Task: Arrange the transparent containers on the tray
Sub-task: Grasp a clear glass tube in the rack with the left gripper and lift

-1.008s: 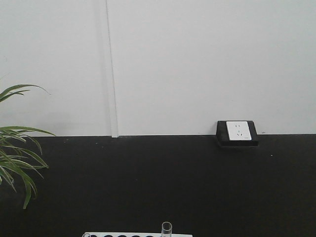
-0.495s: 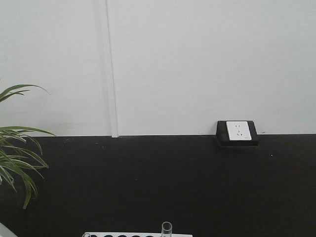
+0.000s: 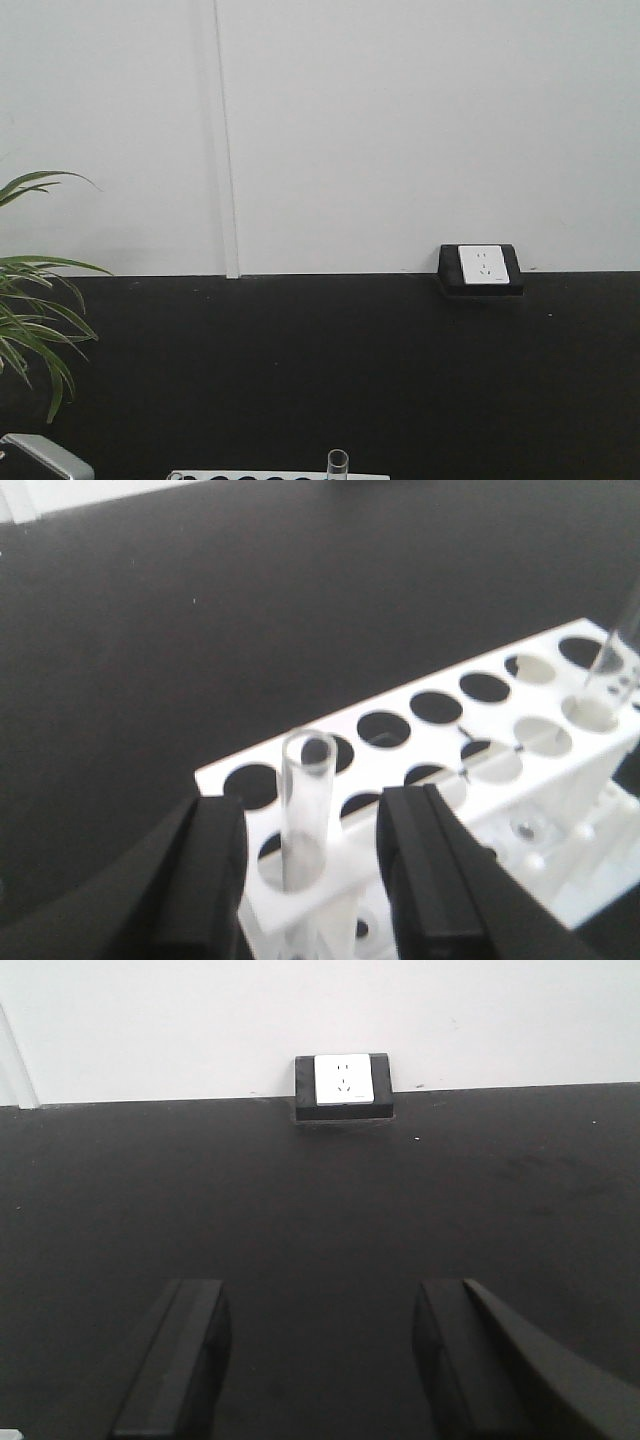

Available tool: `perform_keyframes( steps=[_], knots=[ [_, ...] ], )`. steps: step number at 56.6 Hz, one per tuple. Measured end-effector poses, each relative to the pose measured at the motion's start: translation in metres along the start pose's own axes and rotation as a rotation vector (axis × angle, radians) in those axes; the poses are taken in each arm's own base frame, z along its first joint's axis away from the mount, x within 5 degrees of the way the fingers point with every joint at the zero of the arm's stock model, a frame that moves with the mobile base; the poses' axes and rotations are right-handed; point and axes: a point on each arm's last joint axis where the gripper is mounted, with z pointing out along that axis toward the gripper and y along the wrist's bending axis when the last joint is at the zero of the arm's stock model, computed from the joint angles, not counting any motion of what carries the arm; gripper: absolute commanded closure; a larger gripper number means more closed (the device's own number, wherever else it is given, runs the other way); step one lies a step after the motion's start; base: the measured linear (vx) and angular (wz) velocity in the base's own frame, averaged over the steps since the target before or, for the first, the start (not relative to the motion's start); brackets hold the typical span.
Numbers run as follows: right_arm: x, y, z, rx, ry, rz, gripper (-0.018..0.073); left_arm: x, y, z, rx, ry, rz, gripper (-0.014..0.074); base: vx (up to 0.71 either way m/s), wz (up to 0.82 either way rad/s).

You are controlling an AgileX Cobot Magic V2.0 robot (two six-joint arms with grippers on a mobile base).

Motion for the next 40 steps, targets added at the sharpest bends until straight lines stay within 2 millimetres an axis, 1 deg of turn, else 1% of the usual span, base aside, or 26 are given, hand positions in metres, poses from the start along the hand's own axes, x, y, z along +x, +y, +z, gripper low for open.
perform_keyframes(
  steps=[17, 31, 40],
  knots=[
    [0.0, 0.0, 0.0, 0.0, 0.0, 0.0, 0.0079, 0.005, 0.001, 0.017, -0.002, -0.048, -0.015, 0.0156, 0.0, 0.0],
    [0.0, 0.0, 0.0, 0.0, 0.0, 0.0, 0.0079, 0.006, 0.001, 0.034, -0.005, -0.046, -0.018, 0.0156, 0.0, 0.0],
    [0.0, 0.0, 0.0, 0.0, 0.0, 0.0, 0.0079, 0.013, 0.002, 0.04, -0.02, -0.015, -0.032, 0.0156, 0.0, 0.0]
  ],
)
